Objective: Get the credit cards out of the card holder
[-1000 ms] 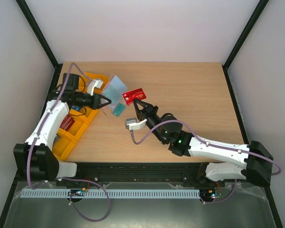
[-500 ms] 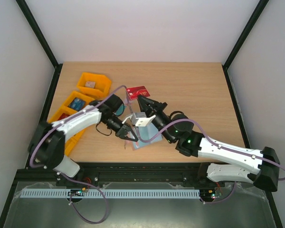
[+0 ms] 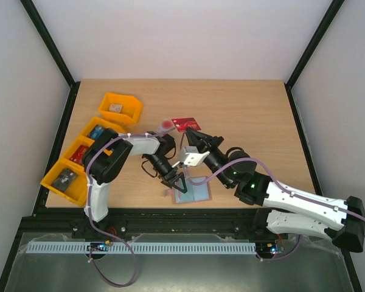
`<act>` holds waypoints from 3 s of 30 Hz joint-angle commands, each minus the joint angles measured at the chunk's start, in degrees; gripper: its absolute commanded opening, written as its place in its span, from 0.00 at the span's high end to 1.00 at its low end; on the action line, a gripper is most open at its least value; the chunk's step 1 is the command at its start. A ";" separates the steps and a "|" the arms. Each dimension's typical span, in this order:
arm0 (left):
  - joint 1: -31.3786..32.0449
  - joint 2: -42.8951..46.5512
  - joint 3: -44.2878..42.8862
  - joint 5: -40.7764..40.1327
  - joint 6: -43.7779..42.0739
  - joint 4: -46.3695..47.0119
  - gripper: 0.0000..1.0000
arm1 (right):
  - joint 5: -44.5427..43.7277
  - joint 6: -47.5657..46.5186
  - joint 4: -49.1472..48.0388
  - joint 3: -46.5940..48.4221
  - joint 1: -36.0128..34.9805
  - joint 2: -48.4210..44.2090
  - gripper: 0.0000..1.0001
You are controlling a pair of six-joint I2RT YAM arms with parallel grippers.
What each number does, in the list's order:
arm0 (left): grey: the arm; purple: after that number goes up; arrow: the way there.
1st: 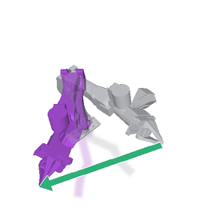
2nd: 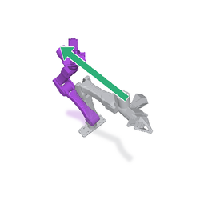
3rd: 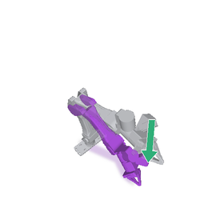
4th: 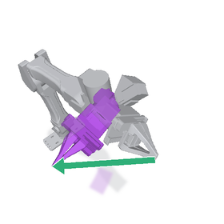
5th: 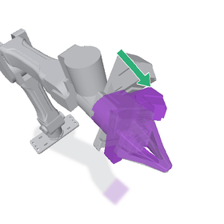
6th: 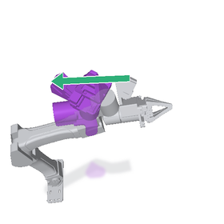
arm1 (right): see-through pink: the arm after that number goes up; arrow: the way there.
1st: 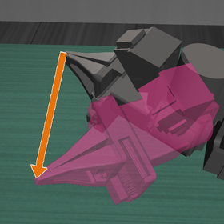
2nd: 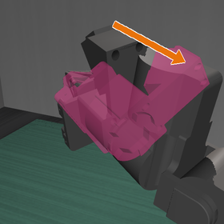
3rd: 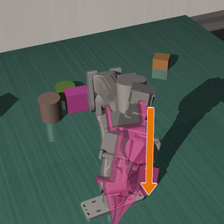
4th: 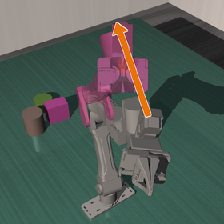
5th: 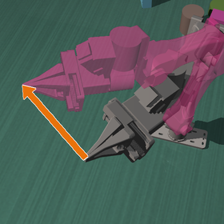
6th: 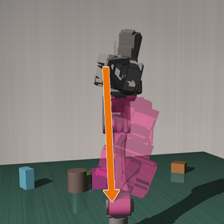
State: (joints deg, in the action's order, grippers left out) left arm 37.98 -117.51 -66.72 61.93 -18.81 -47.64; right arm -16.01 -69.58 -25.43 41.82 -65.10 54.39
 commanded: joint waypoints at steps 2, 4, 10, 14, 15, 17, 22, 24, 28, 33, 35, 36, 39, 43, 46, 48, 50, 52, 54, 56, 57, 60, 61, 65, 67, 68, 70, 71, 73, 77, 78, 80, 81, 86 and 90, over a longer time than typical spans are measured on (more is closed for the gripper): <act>-3.72 5.17 -0.76 -15.08 2.34 2.55 0.01 | 5.68 8.43 5.40 0.75 2.15 -2.95 0.98; -5.53 8.39 -1.14 -17.81 2.75 2.31 0.01 | 10.20 12.03 8.31 2.00 3.70 -3.44 0.98; -13.58 17.88 -10.00 -15.17 -3.89 -6.98 0.01 | 23.89 23.50 19.12 8.35 9.86 -1.90 0.98; -19.06 25.86 -19.96 -12.73 -13.69 -16.63 0.01 | 26.48 32.69 16.94 9.29 11.69 0.01 0.98; -20.03 28.20 -22.25 -12.92 -15.52 -17.51 0.01 | 28.58 35.76 17.02 9.98 12.47 0.72 0.98; -20.88 33.23 -25.75 -14.15 -19.43 -17.93 0.01 | 32.52 41.02 16.69 10.93 13.70 2.30 0.98; -20.90 43.05 -31.06 -15.91 -27.31 -18.99 0.01 | 42.57 49.22 17.68 12.75 14.69 6.58 0.98; -20.73 42.94 -34.25 -15.37 -28.51 -22.04 0.01 | 45.40 51.24 17.58 13.60 14.66 8.14 0.98; -14.83 44.13 -32.36 -22.20 -26.92 -20.70 0.09 | 48.57 52.89 17.45 15.20 14.65 10.35 0.98; -10.03 43.84 -29.96 -30.98 -28.45 -19.98 0.22 | 53.19 52.63 17.22 15.74 14.68 11.00 0.98; -9.59 43.33 -29.70 -34.26 -26.83 -17.41 0.40 | 54.36 51.98 18.26 16.18 14.58 11.27 0.98; -9.35 43.14 -29.49 -35.46 -25.79 -16.15 0.51 | 54.37 51.80 18.60 16.24 14.57 11.34 0.98; -9.09 42.76 -29.49 -34.34 -25.47 -16.06 0.84 | 53.10 50.94 18.98 16.04 14.57 11.12 0.98; -9.33 43.20 -30.46 -27.17 -25.99 -18.78 0.98 | 50.46 52.32 16.29 14.87 14.63 10.19 0.98; -12.35 44.46 -30.94 -20.46 -22.17 -16.95 0.98 | 44.38 58.45 7.31 10.00 14.73 7.65 0.61; -15.21 45.41 -32.04 -15.48 -19.26 -15.34 0.98 | 42.60 64.12 -1.01 5.50 15.24 5.67 0.32; -17.18 45.85 -33.75 -9.63 -15.31 -13.38 0.98 | 45.21 70.78 -10.33 1.60 15.44 5.28 0.13; -18.02 45.94 -34.23 -3.48 -12.61 -12.34 0.98 | 47.48 79.01 -19.94 -0.78 15.44 6.76 0.01; -18.61 45.91 -33.90 2.31 -11.58 -12.26 0.98 | 47.69 88.13 -28.38 -1.76 15.49 9.28 0.02; -19.25 45.92 -33.55 4.63 -10.46 -11.88 0.98 | 49.77 94.01 -35.31 -1.74 15.44 11.89 0.12; -19.38 46.03 -33.36 4.72 -10.09 -11.57 0.98 | 50.45 96.05 -37.90 -1.36 15.37 13.02 0.15; -19.52 46.23 -32.94 4.83 -10.05 -11.61 0.98 | 49.62 98.92 -40.82 -0.13 15.36 14.89 0.34; -19.52 46.35 -32.73 5.07 -10.17 -11.68 0.98 | 49.31 98.93 -40.96 0.36 15.36 15.20 0.42; -19.52 46.42 -31.93 4.90 -10.39 -11.74 0.98 | 50.59 98.65 -40.97 1.30 15.28 16.31 0.59; -19.52 46.33 -31.45 4.90 -10.29 -11.71 0.98 | 50.45 98.43 -40.54 1.34 15.27 16.49 0.74; -19.52 46.32 -31.27 5.01 -10.32 -11.71 0.98 | 50.20 98.10 -40.41 1.21 15.27 16.34 0.84; -19.52 46.47 -30.75 4.88 -10.37 -11.93 0.98 | 49.59 97.48 -40.04 0.88 15.27 15.69 0.96; -19.52 46.57 -30.39 4.81 -10.58 -12.18 0.98 | 49.35 96.99 -39.70 0.70 15.27 15.21 0.98; -19.59 46.95 -29.44 4.76 -12.80 -13.96 0.98 | 48.54 95.75 -38.48 0.27 15.27 14.11 0.98; -20.59 48.30 -26.58 2.54 -15.03 -15.86 0.88 | 47.83 90.12 -32.27 -0.48 15.33 11.45 0.98; -20.73 48.60 -26.34 1.22 -14.91 -16.01 0.80 | 47.35 87.58 -28.87 -0.28 15.30 10.58 0.98; -20.71 48.99 -25.91 -1.01 -15.50 -16.59 0.67 | 46.84 80.33 -21.08 0.74 15.35 9.17 0.98; -20.74 49.14 -25.82 -1.86 -16.09 -17.04 0.59 | 46.88 76.80 -17.12 1.71 15.31 8.67 0.98; -20.72 49.41 -29.08 -10.12 -21.88 -20.61 0.31 | 48.96 62.04 4.92 7.23 15.27 8.61 0.98; -19.64 48.70 -31.18 -20.66 -23.48 -19.78 0.22 | 49.29 54.55 16.47 11.67 14.78 11.52 0.98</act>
State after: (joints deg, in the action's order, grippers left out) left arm 17.61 -69.17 -95.02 51.77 -38.46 -66.26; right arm 32.88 -3.22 -25.23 49.21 -49.98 63.83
